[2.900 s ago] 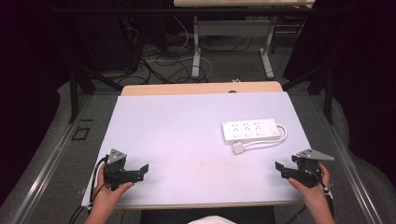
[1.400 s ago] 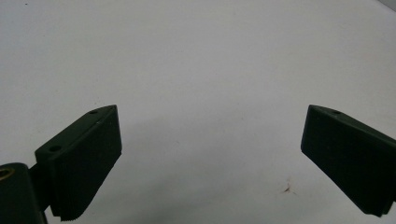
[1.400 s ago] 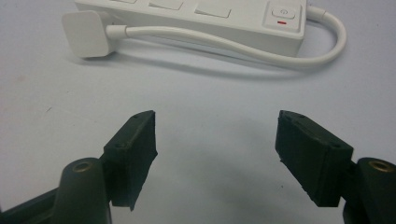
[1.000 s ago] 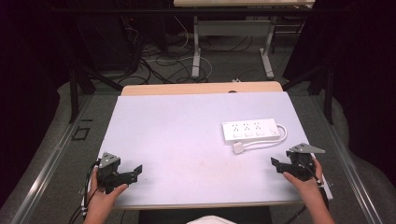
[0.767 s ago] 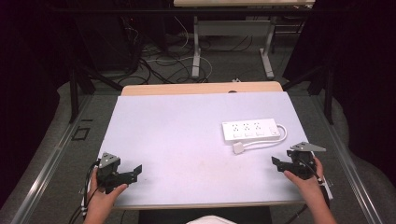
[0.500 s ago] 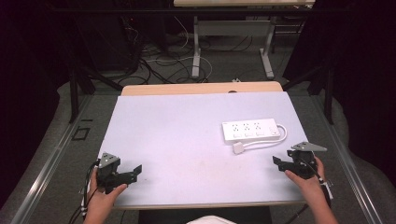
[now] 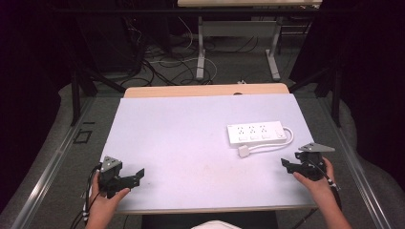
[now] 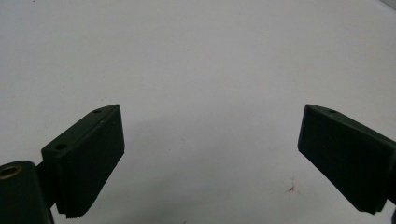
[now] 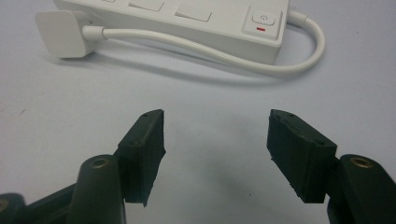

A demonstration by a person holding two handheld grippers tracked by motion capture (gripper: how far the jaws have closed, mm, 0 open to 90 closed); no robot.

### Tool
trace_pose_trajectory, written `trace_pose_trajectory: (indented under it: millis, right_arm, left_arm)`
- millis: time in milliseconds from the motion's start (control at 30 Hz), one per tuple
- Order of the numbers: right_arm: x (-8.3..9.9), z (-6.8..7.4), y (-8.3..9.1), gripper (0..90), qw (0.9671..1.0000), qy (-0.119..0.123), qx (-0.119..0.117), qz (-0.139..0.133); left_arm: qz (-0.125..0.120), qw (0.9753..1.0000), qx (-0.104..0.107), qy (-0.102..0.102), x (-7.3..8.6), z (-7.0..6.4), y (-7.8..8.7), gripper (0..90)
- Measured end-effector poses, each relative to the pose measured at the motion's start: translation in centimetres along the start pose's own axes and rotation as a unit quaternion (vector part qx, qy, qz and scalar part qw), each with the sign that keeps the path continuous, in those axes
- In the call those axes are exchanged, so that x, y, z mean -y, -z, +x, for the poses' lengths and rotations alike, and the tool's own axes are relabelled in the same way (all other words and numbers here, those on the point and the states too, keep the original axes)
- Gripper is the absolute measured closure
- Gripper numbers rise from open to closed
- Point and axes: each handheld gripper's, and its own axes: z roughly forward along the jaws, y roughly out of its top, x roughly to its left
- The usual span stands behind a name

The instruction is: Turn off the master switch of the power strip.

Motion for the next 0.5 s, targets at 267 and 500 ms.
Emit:
trace_pose_trajectory:
  millis: [267, 500]
  right_arm:
    - [-0.7, -0.3, 0.2, 36.4, 0.9999, 0.004, 0.0, 0.014]
    - [-1.8, -0.4, 0.3, 36.5, 0.9998, 0.005, -0.007, 0.02]
  left_arm:
    - [0.003, 0.9999, -0.012, 0.001, 0.0, 0.1, 0.0, 7.2]
    - [0.003, 0.9995, -0.03, 0.003, 0.0, 0.2, 0.1, 7.2]
